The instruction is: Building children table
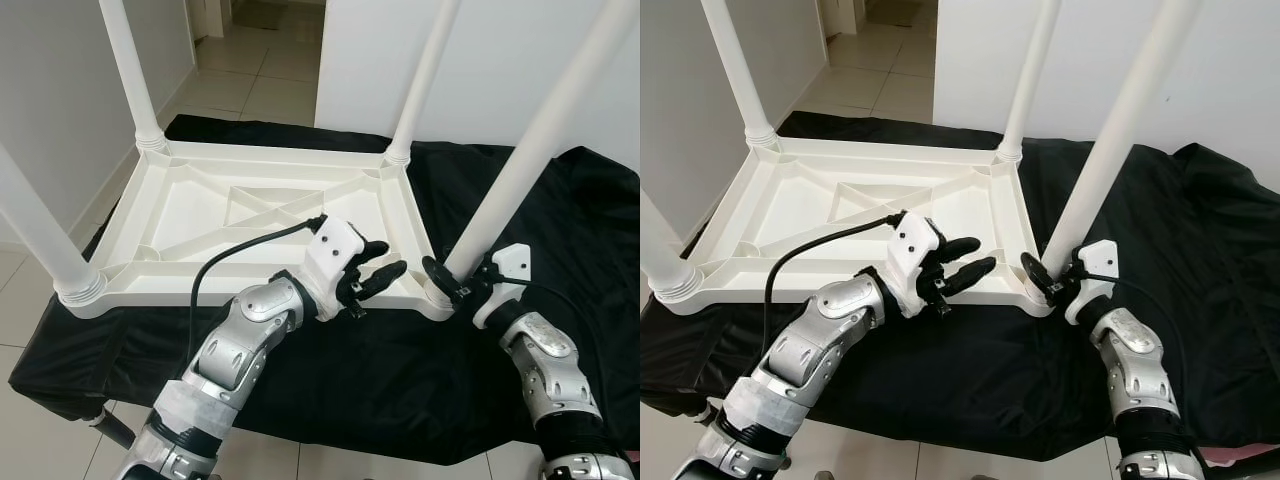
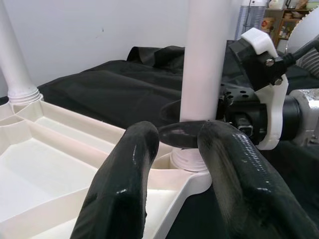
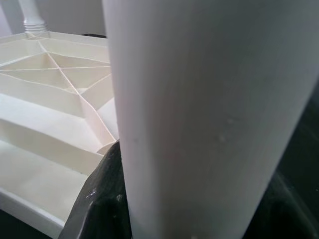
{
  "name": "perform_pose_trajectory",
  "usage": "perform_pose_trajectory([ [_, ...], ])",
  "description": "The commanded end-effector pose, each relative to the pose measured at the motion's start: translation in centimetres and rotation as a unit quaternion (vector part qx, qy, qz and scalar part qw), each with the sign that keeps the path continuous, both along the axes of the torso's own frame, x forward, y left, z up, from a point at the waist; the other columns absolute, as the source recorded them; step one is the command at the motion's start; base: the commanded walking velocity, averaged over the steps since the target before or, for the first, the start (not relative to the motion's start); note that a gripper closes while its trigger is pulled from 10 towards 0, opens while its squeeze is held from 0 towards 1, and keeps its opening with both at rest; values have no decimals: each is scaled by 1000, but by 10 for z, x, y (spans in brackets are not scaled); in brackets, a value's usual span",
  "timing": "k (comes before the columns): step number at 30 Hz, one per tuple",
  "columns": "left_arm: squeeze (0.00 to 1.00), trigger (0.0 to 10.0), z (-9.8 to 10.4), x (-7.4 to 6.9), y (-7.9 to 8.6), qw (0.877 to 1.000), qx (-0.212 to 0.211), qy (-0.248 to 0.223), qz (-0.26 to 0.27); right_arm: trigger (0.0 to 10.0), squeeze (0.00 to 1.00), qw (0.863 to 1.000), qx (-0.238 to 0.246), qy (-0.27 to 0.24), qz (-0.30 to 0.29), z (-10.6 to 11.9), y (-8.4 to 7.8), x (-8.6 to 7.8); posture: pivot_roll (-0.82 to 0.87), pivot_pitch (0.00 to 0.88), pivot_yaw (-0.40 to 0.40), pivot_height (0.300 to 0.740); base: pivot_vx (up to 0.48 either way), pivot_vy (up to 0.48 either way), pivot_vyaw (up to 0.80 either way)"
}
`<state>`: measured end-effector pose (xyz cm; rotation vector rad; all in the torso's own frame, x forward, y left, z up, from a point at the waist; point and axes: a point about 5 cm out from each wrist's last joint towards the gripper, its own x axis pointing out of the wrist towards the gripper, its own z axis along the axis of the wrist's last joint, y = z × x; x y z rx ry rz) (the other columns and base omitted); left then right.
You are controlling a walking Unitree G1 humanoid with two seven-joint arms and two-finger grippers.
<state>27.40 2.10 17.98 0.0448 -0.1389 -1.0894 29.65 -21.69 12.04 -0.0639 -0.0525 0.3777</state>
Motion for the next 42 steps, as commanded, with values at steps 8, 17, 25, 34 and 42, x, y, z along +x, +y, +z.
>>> perform_pose_trajectory([
  [8, 0, 10000, -2, 0, -1, 1000, 5, 2, -9, 10000, 0, 999, 7, 22, -46, -12, 6, -4, -102, 0, -43, 740, 0, 0, 0],
  [17, 0, 10000, -4, -2, -5, 1000, 3, 9, -17, 10000, 0, 941, 86, 45, -324, -17, 35, -23, -116, 0, -33, 740, 0, 0, 0],
  [25, 0, 10000, -4, -2, -5, 1000, 3, 12, -15, 10000, 0, 933, 98, 32, -345, -11, 44, -19, -112, 0, -26, 740, 0, 0, 0],
  [34, 0, 10000, -2, 3, 1, 1000, 2, 7, 4, 10000, 416, 940, 82, 11, -332, 1, 45, -16, -86, 0, -39, 740, 0, 0, 0],
  [42, 0, 10000, -3, 2, 1, 1000, 2, 8, 10, 10000, 1000, 948, 93, -2, -305, 3, 44, -17, -74, 0, -47, 740, 0, 0, 0],
])
